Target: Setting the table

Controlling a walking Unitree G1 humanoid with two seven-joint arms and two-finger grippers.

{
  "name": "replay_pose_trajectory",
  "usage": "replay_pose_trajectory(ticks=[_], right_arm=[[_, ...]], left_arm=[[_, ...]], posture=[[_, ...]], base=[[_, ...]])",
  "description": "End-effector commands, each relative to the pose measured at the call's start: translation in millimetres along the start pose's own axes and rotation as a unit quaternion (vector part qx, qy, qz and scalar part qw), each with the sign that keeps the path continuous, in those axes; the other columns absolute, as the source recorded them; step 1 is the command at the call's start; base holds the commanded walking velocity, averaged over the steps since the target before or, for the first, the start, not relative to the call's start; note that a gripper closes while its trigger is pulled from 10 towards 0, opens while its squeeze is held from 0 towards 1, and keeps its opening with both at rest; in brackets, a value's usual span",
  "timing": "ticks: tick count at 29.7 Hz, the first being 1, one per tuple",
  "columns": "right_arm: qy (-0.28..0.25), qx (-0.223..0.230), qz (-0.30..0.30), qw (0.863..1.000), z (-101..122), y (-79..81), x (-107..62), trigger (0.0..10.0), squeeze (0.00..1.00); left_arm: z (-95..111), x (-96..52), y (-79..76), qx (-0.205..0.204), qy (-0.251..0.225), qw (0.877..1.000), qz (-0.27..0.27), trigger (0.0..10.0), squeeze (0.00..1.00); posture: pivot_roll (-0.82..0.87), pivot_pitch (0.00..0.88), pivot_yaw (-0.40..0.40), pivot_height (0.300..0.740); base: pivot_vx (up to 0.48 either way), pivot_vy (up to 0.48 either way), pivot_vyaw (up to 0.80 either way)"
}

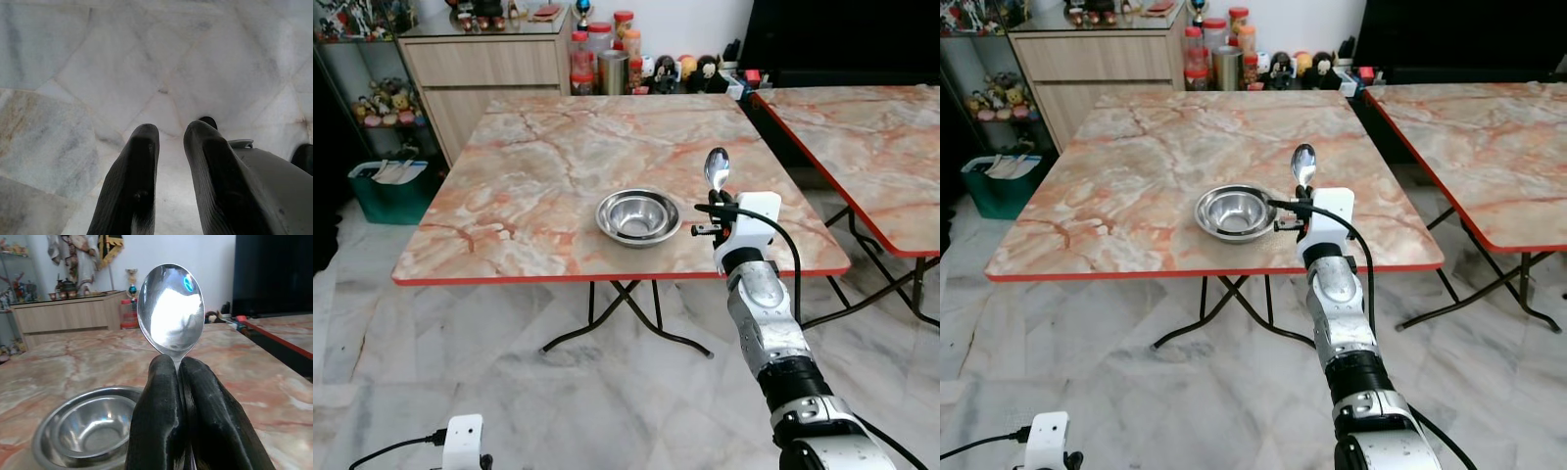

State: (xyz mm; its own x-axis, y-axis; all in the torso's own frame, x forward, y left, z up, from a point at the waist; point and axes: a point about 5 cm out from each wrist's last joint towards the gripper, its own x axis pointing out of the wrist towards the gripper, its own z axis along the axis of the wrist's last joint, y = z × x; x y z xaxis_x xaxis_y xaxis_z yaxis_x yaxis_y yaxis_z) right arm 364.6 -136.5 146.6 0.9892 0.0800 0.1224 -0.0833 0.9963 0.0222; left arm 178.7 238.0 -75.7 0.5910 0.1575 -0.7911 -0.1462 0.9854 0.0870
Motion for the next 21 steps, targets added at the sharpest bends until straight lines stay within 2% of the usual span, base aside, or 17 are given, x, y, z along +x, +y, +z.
replay_pose_trajectory(ticks=[1,12,14,21], right_arm=[[-0.002,0.002,-0.005,1.0,2.3,-3.0,1.5,10.0,0.0],[0.003,-0.023,0.019,1.0,0.7,1.2,0.5,10.0,0.0],[0.004,-0.022,0.019,1.0,0.5,1.2,0.5,10.0,0.0],[0.008,-0.011,0.014,1.0,-1.7,-0.4,-0.4,10.0,0.0]], left_arm=[[-0.4,0.1,-3.2,-0.003,-0.001,1.0,-0.007,10.0,0.0],[-3.5,-0.5,-2.1,-0.002,0.004,1.0,-0.006,10.0,0.0],[-3.7,-0.6,-1.8,-0.002,0.004,1.0,-0.006,10.0,0.0],[-4.1,-0.6,-1.8,-0.003,0.005,1.0,-0.006,10.0,0.0]], posture=[[0.03,0.0,-0.001,0.74],[0.01,0.0,-0.005,0.74],[0.01,0.0,-0.006,0.74],[0.01,0.0,-0.002,0.74]], base=[[0.0,0.0,0.0],[0.229,0.0,0.04],[0.255,0.0,0.5],[0.254,0.0,0.0]])
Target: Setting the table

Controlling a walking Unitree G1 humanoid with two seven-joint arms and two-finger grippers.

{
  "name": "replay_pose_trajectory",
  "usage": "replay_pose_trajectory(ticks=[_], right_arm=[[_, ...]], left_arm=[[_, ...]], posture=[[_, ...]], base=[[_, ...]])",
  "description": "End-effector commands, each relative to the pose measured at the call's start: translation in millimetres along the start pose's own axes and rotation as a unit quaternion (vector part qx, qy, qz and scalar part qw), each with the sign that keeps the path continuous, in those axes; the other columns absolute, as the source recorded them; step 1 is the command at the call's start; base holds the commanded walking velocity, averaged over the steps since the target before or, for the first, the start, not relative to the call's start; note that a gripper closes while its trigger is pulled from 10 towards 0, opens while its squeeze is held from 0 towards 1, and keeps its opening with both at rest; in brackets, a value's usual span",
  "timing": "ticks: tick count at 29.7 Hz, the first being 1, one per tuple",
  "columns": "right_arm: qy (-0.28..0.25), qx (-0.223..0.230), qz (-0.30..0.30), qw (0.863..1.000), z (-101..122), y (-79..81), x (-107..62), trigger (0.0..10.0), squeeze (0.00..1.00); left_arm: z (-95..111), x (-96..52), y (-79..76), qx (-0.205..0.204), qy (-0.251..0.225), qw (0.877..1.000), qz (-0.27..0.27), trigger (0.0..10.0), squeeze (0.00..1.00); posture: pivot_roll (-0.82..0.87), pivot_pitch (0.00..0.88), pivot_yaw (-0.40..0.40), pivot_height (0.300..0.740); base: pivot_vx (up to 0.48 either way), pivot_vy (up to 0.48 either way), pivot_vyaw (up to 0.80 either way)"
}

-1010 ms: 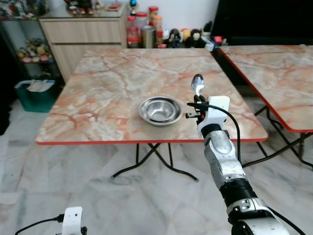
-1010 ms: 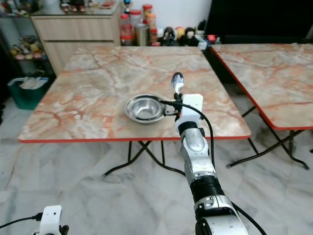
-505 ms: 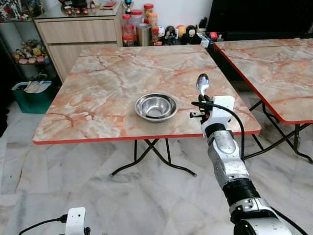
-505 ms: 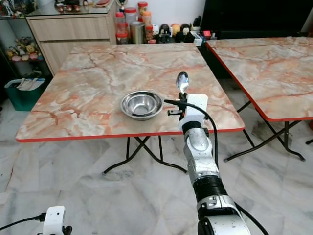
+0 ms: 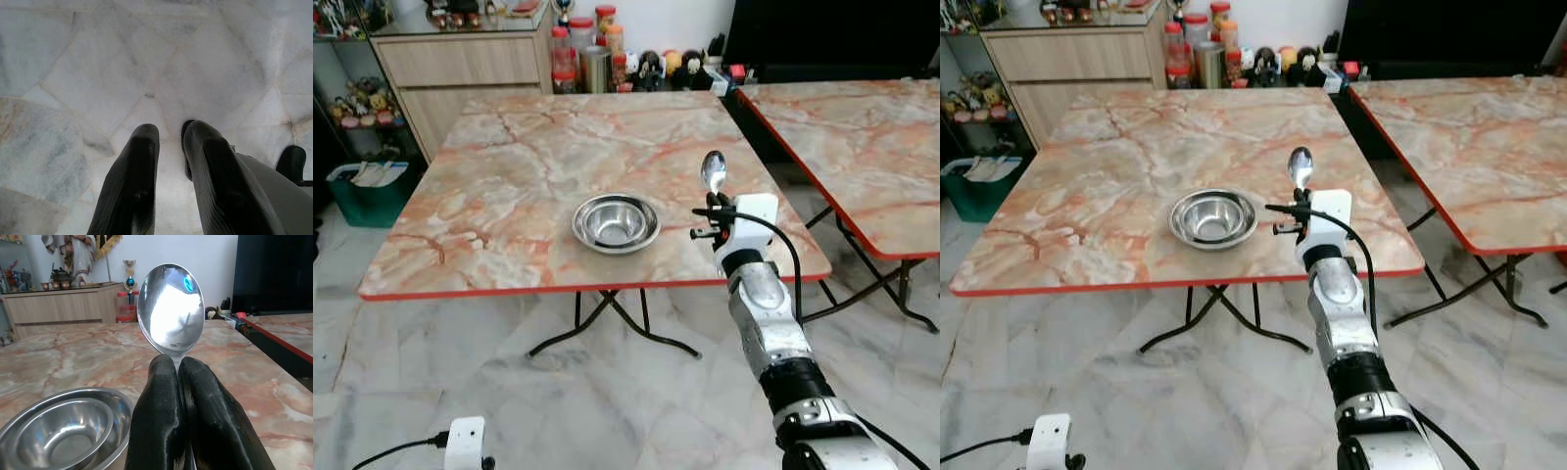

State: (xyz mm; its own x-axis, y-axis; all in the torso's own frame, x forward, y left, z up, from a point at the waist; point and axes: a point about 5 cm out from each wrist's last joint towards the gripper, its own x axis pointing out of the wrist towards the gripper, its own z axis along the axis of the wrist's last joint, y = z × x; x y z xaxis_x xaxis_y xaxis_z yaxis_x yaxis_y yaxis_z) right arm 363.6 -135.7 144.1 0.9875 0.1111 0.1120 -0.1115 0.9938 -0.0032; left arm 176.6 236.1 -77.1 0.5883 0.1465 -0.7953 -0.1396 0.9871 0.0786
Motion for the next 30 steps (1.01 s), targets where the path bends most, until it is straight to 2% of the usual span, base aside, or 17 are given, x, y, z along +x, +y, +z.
replay_pose_trajectory(ticks=[1,15,25,30], right_arm=[[0.003,0.0,-0.001,1.0,0.7,-1.3,0.8,10.0,0.0],[0.008,-0.008,0.0,1.0,-1.0,-4.3,0.2,10.0,0.0],[0.011,-0.006,-0.003,1.0,-3.1,-4.7,-1.1,10.0,0.0],[0.012,-0.007,-0.001,1.0,-3.3,-2.0,-0.3,10.0,0.0]], left_arm=[[-1.6,-0.2,0.0,-0.003,0.003,1.0,-0.001,10.0,0.0],[-17.0,-6.0,17.5,-0.007,0.017,1.0,0.008,10.0,0.0],[-18.7,-6.5,18.7,-0.007,0.021,1.0,0.011,10.0,0.0],[-17.3,-5.6,16.6,-0.005,0.023,1.0,0.012,10.0,0.0]], posture=[[0.01,0.0,-0.001,0.74],[-0.01,0.0,-0.008,0.74],[-0.04,0.0,-0.007,0.74],[-0.04,0.0,0.002,0.74]], base=[[0.255,0.0,0.0],[0.255,0.0,0.0],[0.252,0.0,0.0],[0.0,0.0,0.0]])
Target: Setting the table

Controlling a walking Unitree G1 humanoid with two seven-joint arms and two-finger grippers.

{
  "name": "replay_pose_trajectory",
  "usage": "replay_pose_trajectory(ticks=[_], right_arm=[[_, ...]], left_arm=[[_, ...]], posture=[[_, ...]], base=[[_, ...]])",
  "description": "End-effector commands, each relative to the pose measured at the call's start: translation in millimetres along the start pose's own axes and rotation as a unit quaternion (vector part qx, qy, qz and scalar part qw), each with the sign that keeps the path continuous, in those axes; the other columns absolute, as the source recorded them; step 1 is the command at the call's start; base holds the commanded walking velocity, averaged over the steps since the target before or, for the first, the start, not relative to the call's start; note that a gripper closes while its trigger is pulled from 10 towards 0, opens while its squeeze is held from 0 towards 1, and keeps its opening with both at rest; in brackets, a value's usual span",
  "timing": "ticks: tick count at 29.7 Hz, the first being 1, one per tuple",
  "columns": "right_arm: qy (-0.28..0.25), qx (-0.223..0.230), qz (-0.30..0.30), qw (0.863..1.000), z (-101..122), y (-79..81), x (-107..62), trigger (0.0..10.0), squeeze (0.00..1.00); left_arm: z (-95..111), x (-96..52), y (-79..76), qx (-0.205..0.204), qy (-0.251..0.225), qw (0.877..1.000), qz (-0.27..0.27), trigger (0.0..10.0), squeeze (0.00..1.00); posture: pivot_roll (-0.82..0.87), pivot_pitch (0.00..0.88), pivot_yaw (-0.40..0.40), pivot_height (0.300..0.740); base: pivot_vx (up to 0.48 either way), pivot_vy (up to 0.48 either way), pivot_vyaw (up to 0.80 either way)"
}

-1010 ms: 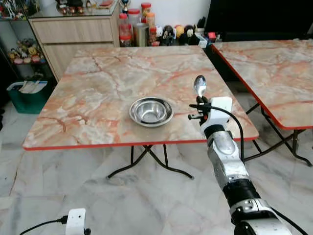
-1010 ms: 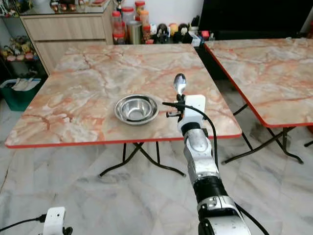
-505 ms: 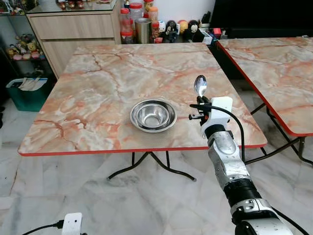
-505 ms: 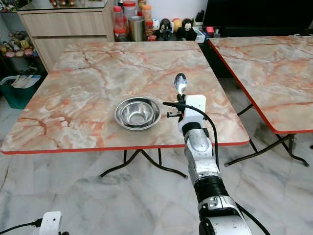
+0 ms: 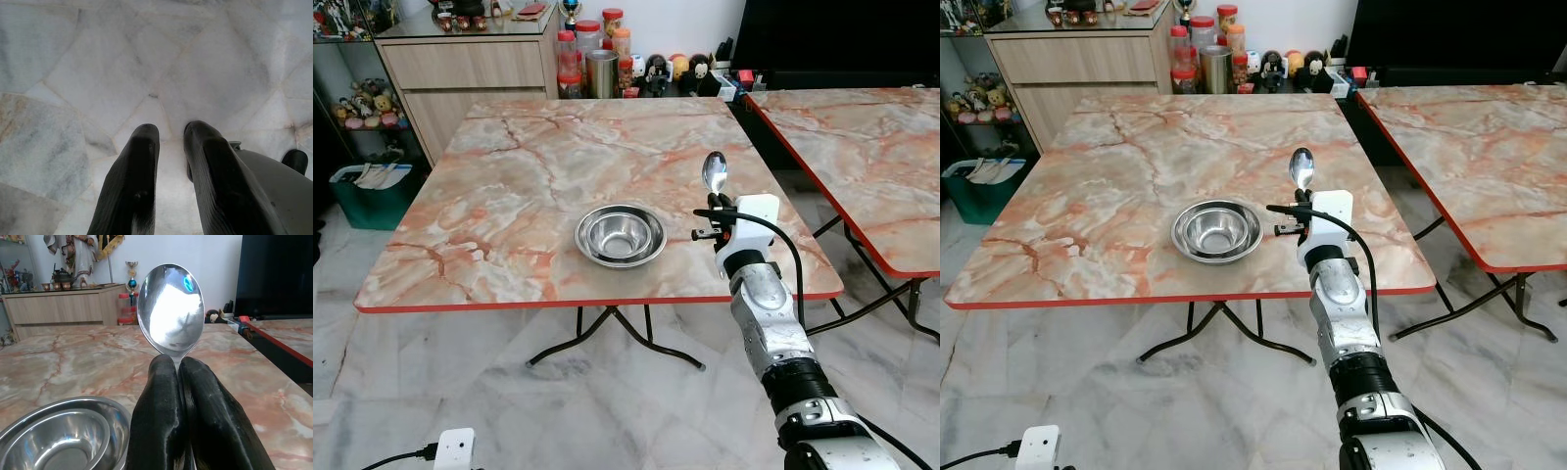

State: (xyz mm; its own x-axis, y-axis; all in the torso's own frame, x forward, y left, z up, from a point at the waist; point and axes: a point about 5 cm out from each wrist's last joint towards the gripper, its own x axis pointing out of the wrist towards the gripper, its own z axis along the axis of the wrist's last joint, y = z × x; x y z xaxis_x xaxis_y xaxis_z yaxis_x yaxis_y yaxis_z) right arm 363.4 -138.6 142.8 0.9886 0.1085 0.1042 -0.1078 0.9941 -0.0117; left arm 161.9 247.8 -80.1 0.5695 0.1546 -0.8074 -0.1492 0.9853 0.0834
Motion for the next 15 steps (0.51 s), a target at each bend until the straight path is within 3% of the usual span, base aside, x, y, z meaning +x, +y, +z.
replay_pose_trajectory(ticks=[1,15], right_arm=[[0.007,-0.003,0.001,1.0,-1.4,1.1,0.6,10.0,0.0],[0.008,-0.005,0.001,1.0,-3.4,0.7,-1.5,10.0,0.0]], left_arm=[[-4.3,-0.8,3.0,-0.002,0.013,1.0,0.007,10.0,0.0],[-3.4,-2.4,14.3,0.001,0.011,1.0,0.013,10.0,0.0]], posture=[[-0.04,0.0,0.003,0.74],[0.01,0.0,0.012,0.74]], base=[[0.0,0.0,0.0],[0.034,0.0,0.0]])
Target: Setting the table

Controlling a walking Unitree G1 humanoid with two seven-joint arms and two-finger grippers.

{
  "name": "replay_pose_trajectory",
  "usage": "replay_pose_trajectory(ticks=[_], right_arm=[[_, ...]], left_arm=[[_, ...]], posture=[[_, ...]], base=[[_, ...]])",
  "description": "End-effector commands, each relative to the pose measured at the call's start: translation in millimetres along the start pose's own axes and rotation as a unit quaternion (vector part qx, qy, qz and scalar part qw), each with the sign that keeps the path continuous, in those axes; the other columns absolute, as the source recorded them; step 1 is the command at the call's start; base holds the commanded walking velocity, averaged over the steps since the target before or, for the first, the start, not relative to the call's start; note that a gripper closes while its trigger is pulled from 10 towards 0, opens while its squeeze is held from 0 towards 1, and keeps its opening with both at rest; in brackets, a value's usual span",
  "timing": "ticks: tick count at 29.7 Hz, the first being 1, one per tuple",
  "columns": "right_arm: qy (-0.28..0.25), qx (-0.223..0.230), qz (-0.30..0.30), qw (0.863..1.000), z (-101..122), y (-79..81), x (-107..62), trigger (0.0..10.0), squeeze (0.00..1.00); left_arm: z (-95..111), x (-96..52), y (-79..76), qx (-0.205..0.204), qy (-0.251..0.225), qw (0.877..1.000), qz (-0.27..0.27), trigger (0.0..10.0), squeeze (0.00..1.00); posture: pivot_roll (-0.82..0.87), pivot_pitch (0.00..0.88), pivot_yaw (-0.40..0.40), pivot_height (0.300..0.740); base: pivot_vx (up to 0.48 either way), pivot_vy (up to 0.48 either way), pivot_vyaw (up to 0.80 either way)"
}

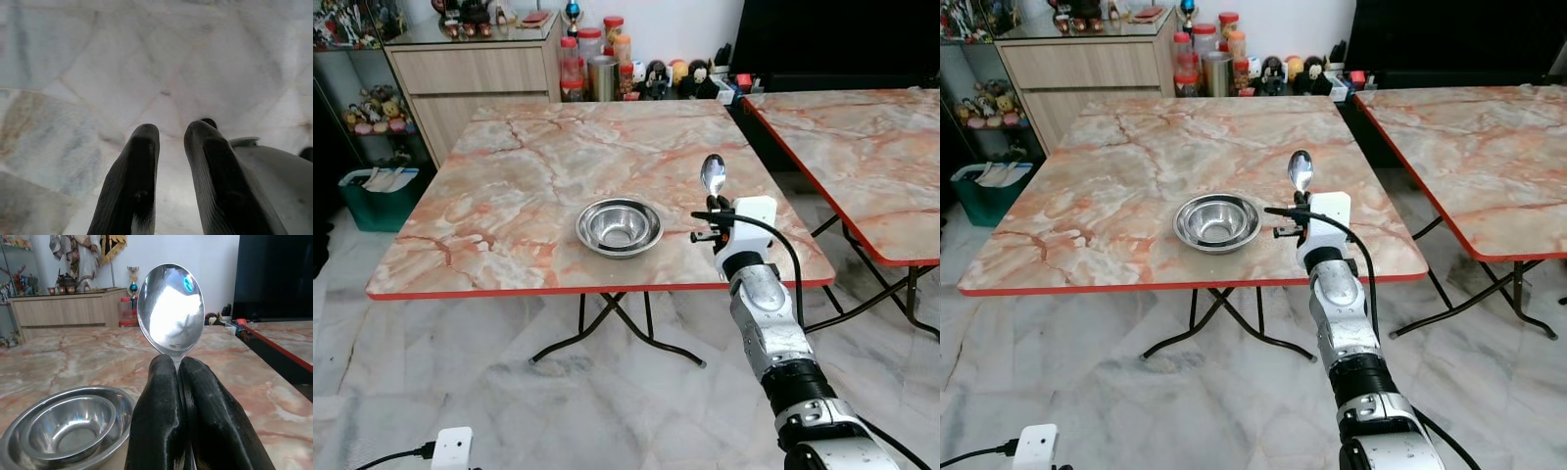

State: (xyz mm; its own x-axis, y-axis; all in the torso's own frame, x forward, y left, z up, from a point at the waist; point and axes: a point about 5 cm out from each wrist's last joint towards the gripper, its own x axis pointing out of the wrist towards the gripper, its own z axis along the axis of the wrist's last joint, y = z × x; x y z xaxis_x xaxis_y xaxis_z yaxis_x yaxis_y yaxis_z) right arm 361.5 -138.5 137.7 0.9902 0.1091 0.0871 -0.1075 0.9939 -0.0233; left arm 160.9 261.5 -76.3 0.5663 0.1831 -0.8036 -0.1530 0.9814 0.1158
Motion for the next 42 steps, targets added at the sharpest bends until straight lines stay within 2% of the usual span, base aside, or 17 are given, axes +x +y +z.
replay_pose_trajectory(ticks=[1,9,12,17,22,26,42], right_arm=[[0.0,0.002,0.0,1.0,1.9,0.0,1.3,10.0,0.0],[-0.003,-0.011,0.01,1.0,3.3,3.4,1.7,10.0,0.0],[0.001,0.006,0.008,1.0,1.1,4.0,1.0,10.0,0.0],[0.002,-0.001,0.007,1.0,0.8,3.2,0.9,10.0,0.0],[-0.001,-0.013,0.011,1.0,1.6,3.5,0.9,10.0,0.0],[0.002,-0.001,0.006,1.0,0.2,3.5,0.4,10.0,0.0],[0.004,-0.002,0.007,1.0,-1.5,4.1,-0.5,10.0,0.0]], left_arm=[[-6.0,-1.0,0.4,-0.006,0.012,1.0,-0.002,10.0,0.0],[-6.3,-0.5,-3.8,-0.006,0.013,1.0,-0.005,10.0,0.0],[-6.0,-0.1,-6.2,-0.006,0.012,1.0,-0.006,10.0,0.0],[-5.8,0.1,-8.0,-0.006,0.012,1.0,-0.008,10.0,0.0],[-6.2,0.0,-7.7,-0.005,0.013,1.0,-0.008,10.0,0.0],[-7.3,-0.4,-6.4,-0.004,0.014,1.0,-0.007,10.0,0.0],[-9.3,-0.8,-6.5,0.0,0.017,1.0,-0.008,10.0,0.0]], posture=[[0.01,0.0,0.011,0.74],[0.01,0.0,0.006,0.74],[0.01,0.0,0.005,0.74],[0.01,0.0,0.008,0.74],[0.01,0.0,0.01,0.74],[0.02,0.0,0.01,0.74],[0.02,0.0,0.012,0.74]], base=[[0.0,0.0,0.0],[0.098,0.0,0.06],[0.269,0.0,0.17],[0.283,0.0,0.0],[0.305,0.0,0.21],[0.311,0.0,0.27],[0.323,0.0,0.0]])
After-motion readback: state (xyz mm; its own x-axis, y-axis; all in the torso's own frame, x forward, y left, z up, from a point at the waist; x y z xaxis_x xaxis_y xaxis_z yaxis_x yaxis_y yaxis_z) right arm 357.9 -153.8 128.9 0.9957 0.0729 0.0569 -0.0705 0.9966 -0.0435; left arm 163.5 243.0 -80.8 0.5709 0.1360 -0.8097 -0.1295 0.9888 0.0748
